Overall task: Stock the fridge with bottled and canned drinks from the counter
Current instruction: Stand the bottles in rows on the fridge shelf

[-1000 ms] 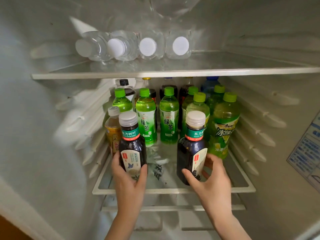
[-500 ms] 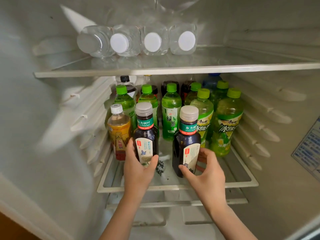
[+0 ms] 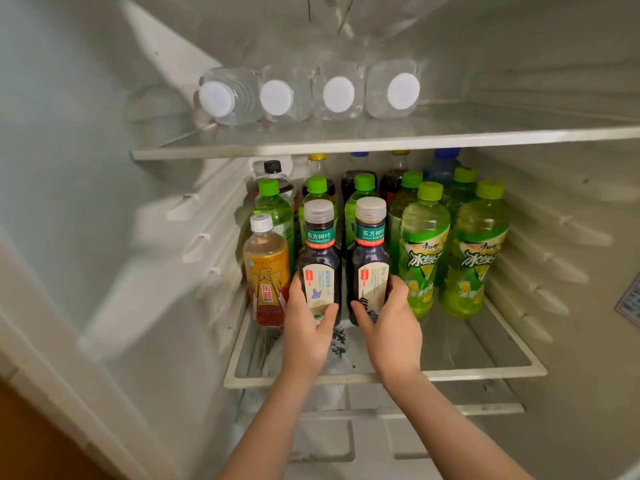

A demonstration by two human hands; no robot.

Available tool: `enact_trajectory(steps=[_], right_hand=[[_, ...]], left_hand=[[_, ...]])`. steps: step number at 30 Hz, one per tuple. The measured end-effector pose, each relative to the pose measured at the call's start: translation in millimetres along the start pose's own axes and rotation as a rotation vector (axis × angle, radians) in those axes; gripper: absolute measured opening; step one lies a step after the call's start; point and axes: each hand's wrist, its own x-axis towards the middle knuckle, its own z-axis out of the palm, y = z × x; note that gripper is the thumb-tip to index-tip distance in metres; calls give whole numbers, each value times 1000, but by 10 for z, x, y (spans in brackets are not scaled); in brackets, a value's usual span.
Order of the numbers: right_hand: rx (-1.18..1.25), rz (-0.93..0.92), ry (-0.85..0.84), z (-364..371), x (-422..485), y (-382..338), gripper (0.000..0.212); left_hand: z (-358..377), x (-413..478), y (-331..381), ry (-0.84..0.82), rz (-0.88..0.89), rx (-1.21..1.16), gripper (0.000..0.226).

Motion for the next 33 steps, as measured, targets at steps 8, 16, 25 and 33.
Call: enact_trajectory(steps=[8, 16, 25, 33], right_hand=[[-47, 16, 35, 126, 64, -27, 63], [-55, 26, 50, 141, 94, -14, 64], [-30, -15, -7, 123, 88, 25, 73], [-9, -18, -12, 119, 93, 28, 73]], left_hand=[[74, 125, -59, 16, 13, 31, 69], [98, 143, -61, 35, 30, 64, 68], [109, 143, -60, 57, 51, 93, 67], [60, 94, -39, 89, -3, 158, 76]])
